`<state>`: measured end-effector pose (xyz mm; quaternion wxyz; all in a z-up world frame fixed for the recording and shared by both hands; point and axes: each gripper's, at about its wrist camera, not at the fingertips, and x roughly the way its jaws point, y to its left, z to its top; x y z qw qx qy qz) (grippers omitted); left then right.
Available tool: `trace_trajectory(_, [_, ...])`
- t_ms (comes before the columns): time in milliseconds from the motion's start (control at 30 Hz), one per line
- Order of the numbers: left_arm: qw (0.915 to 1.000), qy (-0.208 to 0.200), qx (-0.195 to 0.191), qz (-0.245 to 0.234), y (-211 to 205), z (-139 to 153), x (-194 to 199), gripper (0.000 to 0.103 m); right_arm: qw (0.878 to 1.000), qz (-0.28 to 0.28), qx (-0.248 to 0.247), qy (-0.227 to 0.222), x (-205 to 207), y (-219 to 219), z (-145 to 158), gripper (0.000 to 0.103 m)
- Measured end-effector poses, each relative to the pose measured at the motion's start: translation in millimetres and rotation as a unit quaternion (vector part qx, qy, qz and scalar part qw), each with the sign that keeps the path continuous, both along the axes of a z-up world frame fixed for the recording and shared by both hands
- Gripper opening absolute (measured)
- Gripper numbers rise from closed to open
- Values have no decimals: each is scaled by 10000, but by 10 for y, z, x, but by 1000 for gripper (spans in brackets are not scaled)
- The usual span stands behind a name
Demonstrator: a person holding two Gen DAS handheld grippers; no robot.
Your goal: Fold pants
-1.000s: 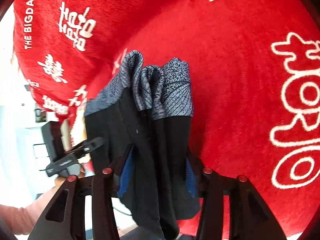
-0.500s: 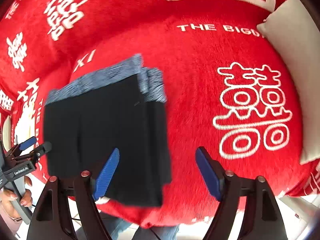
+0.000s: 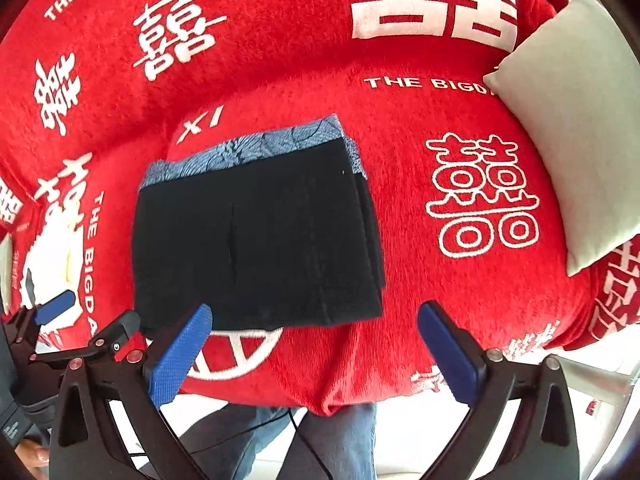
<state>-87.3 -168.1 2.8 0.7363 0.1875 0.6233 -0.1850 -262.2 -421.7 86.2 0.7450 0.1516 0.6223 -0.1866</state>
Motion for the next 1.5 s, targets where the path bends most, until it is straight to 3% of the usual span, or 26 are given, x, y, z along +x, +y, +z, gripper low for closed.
trace_trajectory(333, [9999,48,116,105,106,236,-60,103,9998,-29,-13,187,-116,161,175,103])
trace_trajectory(933, [9996,236,125,89,219,262,-95,103,9998,33,-63,200,-20,305,290,103])
trace_trajectory(1500, [9998,155,87,34,203,337,-104,103,9997,61,-144,167,18,341,364,103])
